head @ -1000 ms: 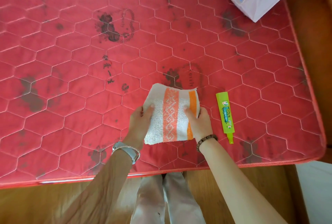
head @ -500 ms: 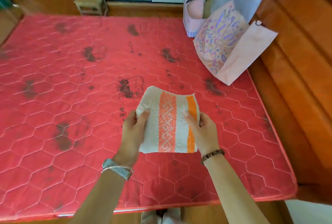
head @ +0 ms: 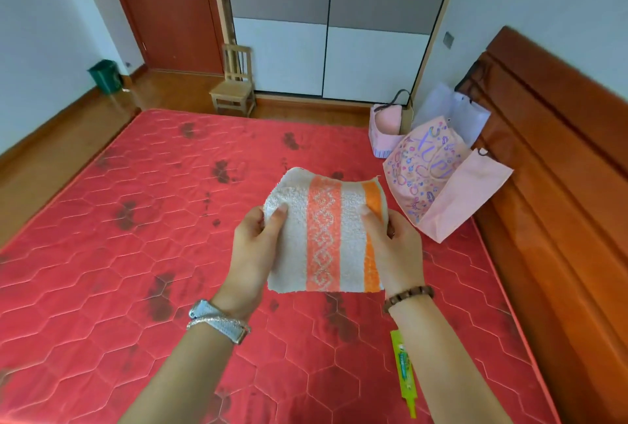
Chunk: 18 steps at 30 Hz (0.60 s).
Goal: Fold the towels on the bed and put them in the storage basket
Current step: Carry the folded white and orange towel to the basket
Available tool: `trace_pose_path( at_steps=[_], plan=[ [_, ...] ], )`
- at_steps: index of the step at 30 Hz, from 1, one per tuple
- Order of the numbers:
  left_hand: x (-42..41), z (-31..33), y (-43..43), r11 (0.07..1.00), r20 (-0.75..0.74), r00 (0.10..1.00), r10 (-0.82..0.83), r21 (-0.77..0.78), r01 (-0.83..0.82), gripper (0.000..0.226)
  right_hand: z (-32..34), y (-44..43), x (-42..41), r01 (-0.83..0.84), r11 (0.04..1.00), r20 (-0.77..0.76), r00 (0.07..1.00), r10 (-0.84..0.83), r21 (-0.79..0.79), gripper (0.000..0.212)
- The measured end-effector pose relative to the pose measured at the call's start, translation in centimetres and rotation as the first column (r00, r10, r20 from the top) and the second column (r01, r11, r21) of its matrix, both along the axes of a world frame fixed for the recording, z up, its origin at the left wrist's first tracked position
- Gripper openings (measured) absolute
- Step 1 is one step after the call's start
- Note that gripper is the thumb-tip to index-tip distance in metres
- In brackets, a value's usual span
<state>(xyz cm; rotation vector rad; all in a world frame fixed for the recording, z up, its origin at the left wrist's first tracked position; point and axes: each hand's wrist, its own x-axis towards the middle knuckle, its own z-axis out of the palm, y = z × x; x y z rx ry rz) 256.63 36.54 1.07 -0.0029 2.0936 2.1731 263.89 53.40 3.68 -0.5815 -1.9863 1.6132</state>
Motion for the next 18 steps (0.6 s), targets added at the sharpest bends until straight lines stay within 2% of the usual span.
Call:
trace_pose_path(
  at_steps=[1,4,7,13,16,18],
  plan=[
    [-0.1,0.6,-0.4,1.000,-0.006,1.000,0.013,0.004,-0.013,0.063,0.6,-0.3,0.0,-0.009,1.000,-0.021,1.000,0.010,0.012,0.046],
    [-0.2,2.0,-1.8,0.999,-0.020,0.999,0.047,0.017,-0.046,0.060,1.9,-1.4,-0.1,-0.058,0.998,-0.046,0.997,0.059,0.017,0.043],
    [0.2,2.9,-3.5,0.998,-0.016,0.998,0.063,0.015,-0.063,0.070,2.5,-2.4,-0.3,-0.112,0.994,-0.046,0.993,0.112,-0.004,0.040],
    [1.2,3.5,-7.9,0.983,0.012,0.986,0.164,0.084,-0.164,0.053,3.8,-6.0,-2.3,-0.263,0.964,-0.062,0.964,0.260,-0.032,0.038],
    [1.7,3.8,-10.8,0.969,0.028,0.975,0.219,0.109,-0.221,0.059,4.2,-8.8,-2.8,-0.335,0.941,-0.057,0.941,0.333,-0.038,0.034],
    [2.2,4.1,-13.1,0.959,0.020,0.963,0.270,0.089,-0.270,0.050,4.6,-10.9,-3.1,-0.383,0.923,-0.042,0.923,0.382,-0.042,0.035]
  ],
)
